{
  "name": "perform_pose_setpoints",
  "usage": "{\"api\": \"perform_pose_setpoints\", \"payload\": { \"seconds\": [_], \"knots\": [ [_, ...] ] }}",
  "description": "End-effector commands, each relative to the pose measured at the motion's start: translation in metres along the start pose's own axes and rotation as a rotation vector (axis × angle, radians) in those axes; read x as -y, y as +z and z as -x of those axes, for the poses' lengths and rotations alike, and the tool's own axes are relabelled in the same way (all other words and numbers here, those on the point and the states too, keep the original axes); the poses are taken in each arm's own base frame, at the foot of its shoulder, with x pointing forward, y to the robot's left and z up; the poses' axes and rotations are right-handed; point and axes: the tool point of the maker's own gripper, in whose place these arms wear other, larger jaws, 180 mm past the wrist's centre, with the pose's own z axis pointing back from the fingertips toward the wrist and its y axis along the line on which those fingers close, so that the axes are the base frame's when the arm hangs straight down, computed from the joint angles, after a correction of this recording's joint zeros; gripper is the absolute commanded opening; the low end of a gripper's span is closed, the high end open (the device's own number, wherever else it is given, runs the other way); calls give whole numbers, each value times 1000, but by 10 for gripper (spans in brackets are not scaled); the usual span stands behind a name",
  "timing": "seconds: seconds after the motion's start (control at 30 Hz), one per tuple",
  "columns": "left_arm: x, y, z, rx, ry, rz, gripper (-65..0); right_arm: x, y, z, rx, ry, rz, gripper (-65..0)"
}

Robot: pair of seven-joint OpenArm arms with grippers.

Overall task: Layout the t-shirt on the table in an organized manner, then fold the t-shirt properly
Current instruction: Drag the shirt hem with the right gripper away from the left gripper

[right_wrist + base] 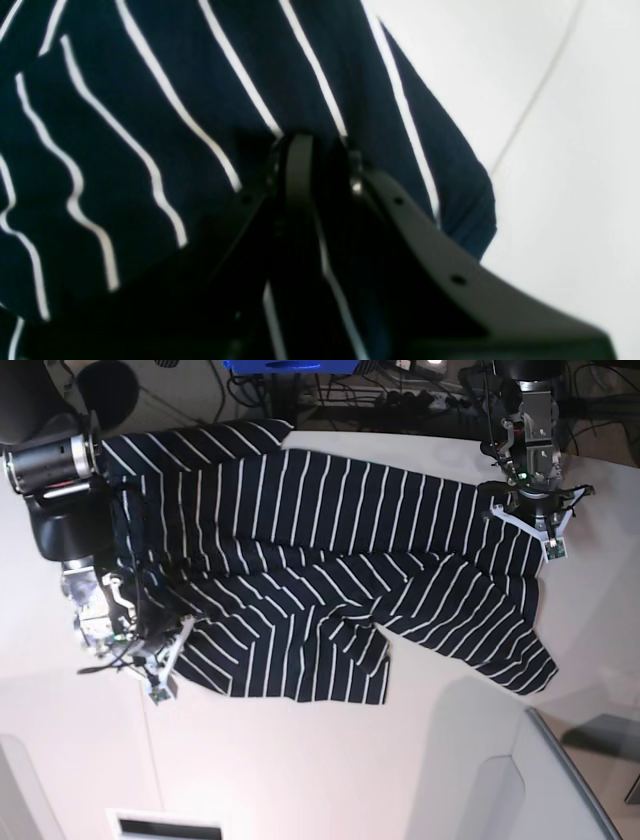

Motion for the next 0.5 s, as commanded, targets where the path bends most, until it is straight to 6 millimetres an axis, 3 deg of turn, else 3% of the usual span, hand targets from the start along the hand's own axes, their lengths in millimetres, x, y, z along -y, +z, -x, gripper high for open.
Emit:
{"api": "perform_pose_setpoints", "payload": {
  "seconds": [0.0,0.17,0.27,0.47],
  "knots": [
    [-3,1,7,-31,-3,0,-650,35,4,15,-80,-7,113,-567],
    [-7,1,9,-34,-2,-8,-650,91,17,16,-38,-116,325,-567],
    [-28,0,11,-41,41,-57,-650,117,27,20,-14,-274,397,-567],
    [-39,1,1,-16,63,-82,-650,125,34,13,28,-326,407,-582]
  ]
}}
